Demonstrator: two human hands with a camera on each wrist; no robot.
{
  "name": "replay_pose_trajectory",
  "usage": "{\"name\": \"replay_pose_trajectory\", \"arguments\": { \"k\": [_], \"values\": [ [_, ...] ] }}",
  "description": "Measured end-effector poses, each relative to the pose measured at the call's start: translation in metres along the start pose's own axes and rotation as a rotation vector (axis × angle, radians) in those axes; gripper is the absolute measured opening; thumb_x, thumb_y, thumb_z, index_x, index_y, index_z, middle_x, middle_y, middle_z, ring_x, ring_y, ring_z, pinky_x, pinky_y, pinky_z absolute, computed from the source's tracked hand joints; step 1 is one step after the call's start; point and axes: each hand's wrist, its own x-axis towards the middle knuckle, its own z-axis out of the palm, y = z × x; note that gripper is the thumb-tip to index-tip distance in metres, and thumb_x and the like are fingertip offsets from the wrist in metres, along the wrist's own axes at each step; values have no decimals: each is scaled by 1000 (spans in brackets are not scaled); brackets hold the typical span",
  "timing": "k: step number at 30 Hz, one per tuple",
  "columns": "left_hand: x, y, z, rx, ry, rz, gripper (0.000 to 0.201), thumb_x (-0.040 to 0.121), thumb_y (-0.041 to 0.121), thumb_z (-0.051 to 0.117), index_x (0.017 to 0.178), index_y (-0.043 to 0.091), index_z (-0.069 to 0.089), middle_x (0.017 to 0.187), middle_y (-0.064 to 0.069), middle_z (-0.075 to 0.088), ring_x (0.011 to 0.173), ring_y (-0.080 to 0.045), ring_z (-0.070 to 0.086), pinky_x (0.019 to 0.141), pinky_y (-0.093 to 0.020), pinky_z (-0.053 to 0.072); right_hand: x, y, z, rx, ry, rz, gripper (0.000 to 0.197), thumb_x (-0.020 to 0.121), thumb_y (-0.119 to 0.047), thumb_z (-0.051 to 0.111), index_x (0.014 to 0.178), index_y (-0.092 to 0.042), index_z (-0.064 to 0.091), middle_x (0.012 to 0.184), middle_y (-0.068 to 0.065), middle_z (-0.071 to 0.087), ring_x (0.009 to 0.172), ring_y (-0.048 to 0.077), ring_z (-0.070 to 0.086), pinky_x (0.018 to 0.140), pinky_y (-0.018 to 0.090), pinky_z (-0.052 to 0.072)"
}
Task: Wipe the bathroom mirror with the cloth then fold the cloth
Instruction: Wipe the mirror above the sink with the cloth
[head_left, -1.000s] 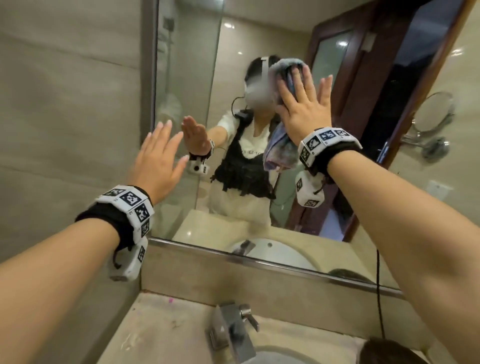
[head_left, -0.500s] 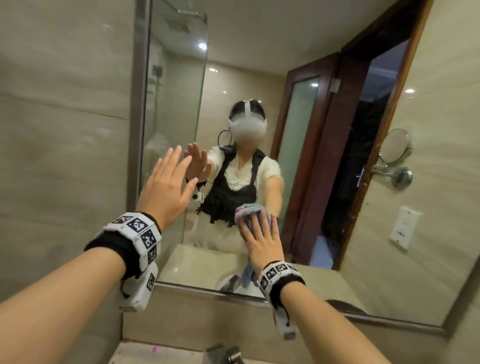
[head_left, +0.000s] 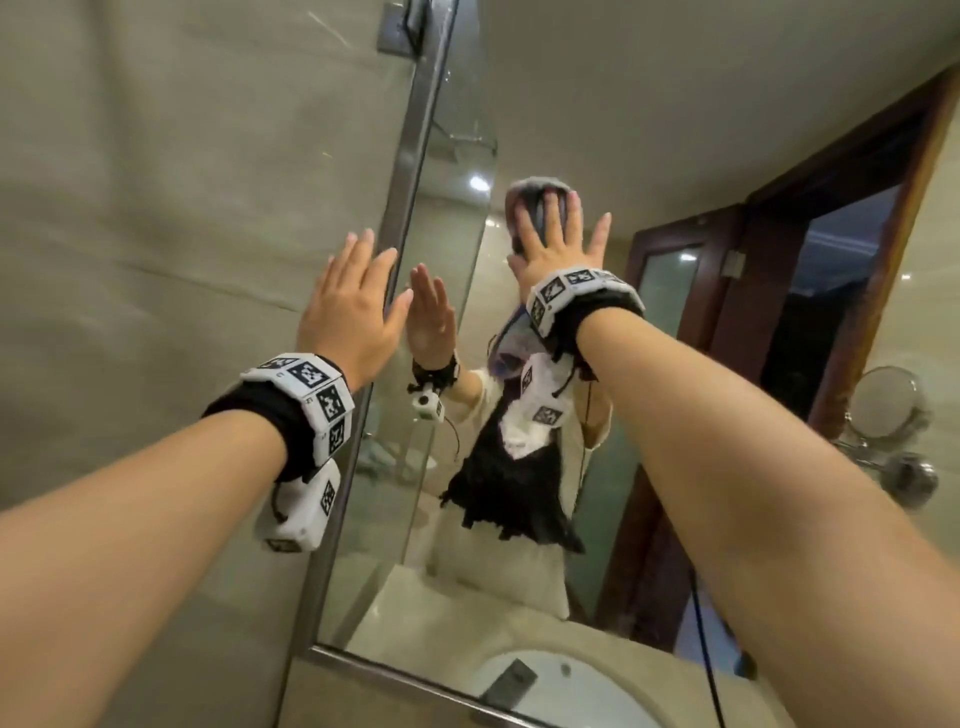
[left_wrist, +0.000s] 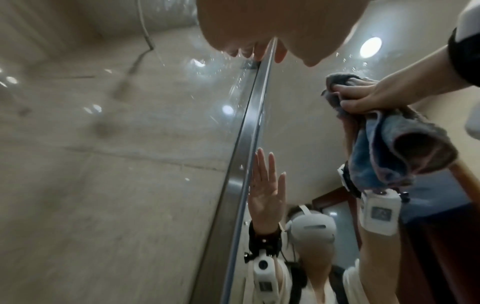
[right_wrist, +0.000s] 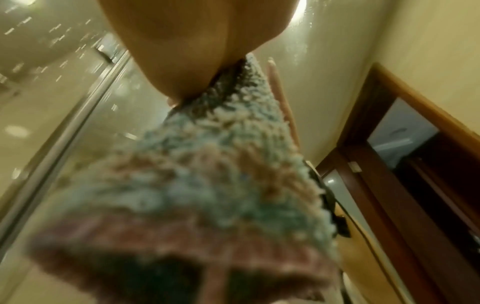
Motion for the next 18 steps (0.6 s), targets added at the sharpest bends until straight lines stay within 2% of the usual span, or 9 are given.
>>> {"name": "replay_pose_trajectory", "arguments": {
  "k": [4, 6, 8, 11, 13, 18],
  "values": [
    [36, -3, -16, -44, 77, -24, 51, 98, 32, 37, 143, 9, 31, 156, -11, 17, 145, -24, 11, 117, -35, 11, 33, 8, -24, 207, 98, 297, 60, 99, -42, 22, 150, -27, -7, 158, 9, -17, 144, 32, -20, 112, 61, -11],
    [44, -2, -20, -101, 110, -34, 50, 98, 31, 37, 143, 10, 32, 156, -10, 17, 145, -22, 11, 116, -34, 13, 40, -6, -27, 265, 131, 346, 60, 99, -43, 23, 150, -27, -5, 158, 11, -18, 144, 34, -20, 112, 60, -11],
    [46, 1, -19, -169, 152, -43, 49, 98, 30, 38, 142, 9, 33, 155, -10, 20, 144, -22, 13, 116, -32, 14, 46, -22, -31, 225, 121, 272, 59, 99, -42, 20, 150, -28, -5, 157, 11, -18, 143, 35, -20, 110, 62, -13],
    [43, -1, -15, -212, 189, -53, 47, 97, 28, 40, 140, 7, 36, 154, -11, 23, 144, -22, 15, 115, -28, 13, 53, -57, -33, 45, 70, -8, 57, 99, -42, 19, 149, -29, -6, 159, 9, -14, 144, 34, -19, 108, 62, -17],
    [41, -5, -14, -235, 198, -46, 47, 97, 27, 41, 140, 7, 37, 154, -10, 24, 144, -21, 15, 114, -25, 12, 52, -82, -29, -12, 61, -132, 59, 99, -42, 20, 150, -28, -6, 159, 7, -12, 145, 32, -18, 110, 62, -15],
    [29, -9, -17, -255, 181, 0, 47, 97, 27, 40, 140, 7, 37, 153, -10, 25, 144, -20, 17, 112, -22, 12, 38, -93, -14, -61, 94, -187, 60, 98, -43, 19, 150, -24, -5, 159, 6, -11, 146, 29, -16, 114, 60, -11]
  ]
}}
